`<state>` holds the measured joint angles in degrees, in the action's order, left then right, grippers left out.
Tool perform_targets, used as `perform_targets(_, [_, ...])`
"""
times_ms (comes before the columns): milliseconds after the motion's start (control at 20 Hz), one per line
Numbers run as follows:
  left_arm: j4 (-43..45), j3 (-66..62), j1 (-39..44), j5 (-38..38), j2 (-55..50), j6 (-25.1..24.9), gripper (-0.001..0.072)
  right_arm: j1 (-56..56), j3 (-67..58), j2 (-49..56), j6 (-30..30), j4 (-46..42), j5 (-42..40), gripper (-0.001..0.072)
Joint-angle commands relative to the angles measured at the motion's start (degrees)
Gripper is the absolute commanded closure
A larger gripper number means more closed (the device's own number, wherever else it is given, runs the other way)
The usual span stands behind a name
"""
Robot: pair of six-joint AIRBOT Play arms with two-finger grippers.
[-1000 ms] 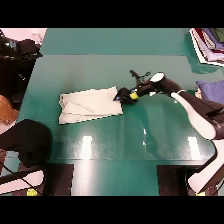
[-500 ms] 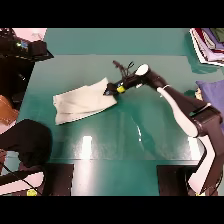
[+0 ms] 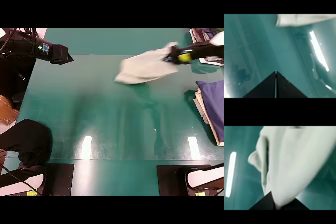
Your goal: Fold the shirts.
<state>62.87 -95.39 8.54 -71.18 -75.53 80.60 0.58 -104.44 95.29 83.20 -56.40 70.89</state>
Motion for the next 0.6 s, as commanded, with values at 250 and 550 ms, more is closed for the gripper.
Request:
perform_targets(250, [-0.35, -0.02, 0.66, 2.43, 0.00, 0.66, 0.0674, 26.86, -0.11, -4.70, 1.46, -3.17, 3.85, 0.0695])
perform_targets(550, [-0.35, -0.02, 0.66, 3.08, -0.02, 1.92, 0.0674, 31.01, -0.15, -10.08, 1.38, -3.17, -2.67, 0.0696])
